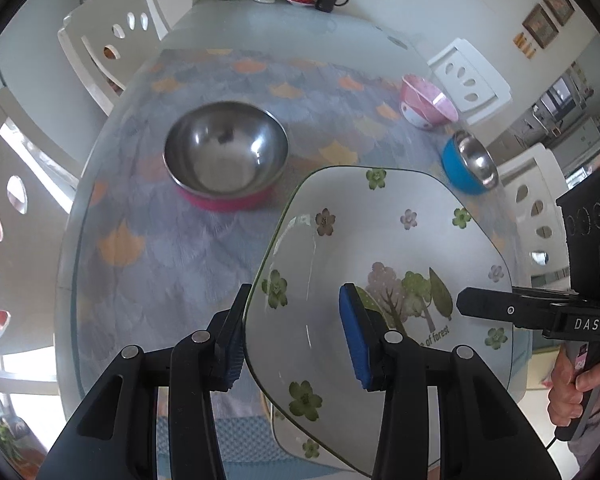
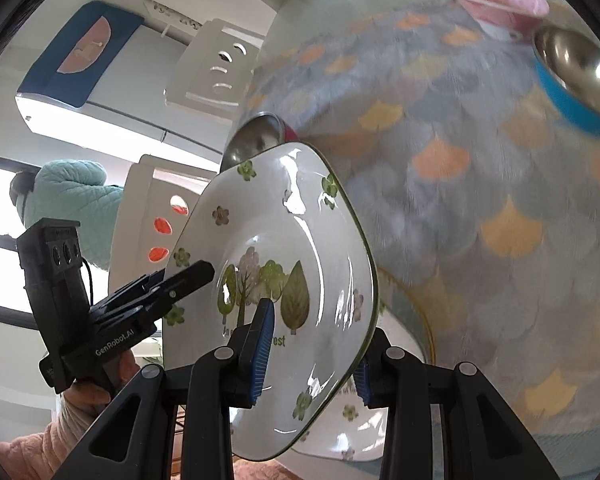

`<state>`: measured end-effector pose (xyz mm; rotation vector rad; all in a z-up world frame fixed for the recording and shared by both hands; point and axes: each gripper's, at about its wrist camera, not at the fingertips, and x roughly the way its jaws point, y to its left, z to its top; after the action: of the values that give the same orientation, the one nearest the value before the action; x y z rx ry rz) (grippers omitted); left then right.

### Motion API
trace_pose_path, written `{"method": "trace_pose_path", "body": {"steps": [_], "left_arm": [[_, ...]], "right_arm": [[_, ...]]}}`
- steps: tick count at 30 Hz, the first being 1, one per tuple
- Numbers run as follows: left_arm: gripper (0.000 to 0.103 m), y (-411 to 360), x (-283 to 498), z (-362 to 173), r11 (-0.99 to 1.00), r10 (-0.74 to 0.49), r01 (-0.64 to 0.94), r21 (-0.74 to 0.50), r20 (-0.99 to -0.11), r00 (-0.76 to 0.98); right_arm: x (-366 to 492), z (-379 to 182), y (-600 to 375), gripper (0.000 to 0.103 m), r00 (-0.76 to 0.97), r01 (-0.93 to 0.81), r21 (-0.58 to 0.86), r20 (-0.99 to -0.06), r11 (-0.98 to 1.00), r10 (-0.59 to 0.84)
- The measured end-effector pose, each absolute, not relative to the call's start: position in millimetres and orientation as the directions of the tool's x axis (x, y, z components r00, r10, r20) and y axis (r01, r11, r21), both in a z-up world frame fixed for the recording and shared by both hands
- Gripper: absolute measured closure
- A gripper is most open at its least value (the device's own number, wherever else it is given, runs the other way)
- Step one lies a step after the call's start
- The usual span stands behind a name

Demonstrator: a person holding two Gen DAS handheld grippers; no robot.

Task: Organize plates and bowls
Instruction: 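Carry the hexagonal plate back and lower it onto the round plate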

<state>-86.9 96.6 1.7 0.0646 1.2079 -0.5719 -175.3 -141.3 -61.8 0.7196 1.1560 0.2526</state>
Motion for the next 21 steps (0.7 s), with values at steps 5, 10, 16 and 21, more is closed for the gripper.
{"method": "trace_pose_path", "body": {"steps": [5, 10, 16, 21], "left_arm": [[0.065, 99.8, -96.7, -7.4, 0.848, -0.393, 0.461, -0.262, -0.894, 0.214], [0.065, 101.5, -108.2, -20.3, 0.838, -0.388, 0.48, -0.26, -0.902, 0.189], [0.065, 102.5, -120.2, -34.7, 0.826, -0.382, 0.5, -0.259, -0.91, 0.16], [0.065, 101.9, -125.6, -40.1, 0.827, -0.368, 0.506, -0.244, -0.916, 0.16]], "right_arm": [[-187.7, -73.3, -137.7, 0.068, 0.393, 0.192, 0.641, -0.744, 0.743, 0.54], [-193.4, -78.7, -133.3, 0.068, 0.382, 0.185, 0.626, -0.756, 0.757, 0.532], [-197.2, -89.5, -130.3, 0.068, 0.375, 0.187, 0.611, -0.768, 0.769, 0.519], [-202.4, -96.3, -124.0, 0.068, 0.37, 0.195, 0.598, -0.779, 0.777, 0.506]]}}
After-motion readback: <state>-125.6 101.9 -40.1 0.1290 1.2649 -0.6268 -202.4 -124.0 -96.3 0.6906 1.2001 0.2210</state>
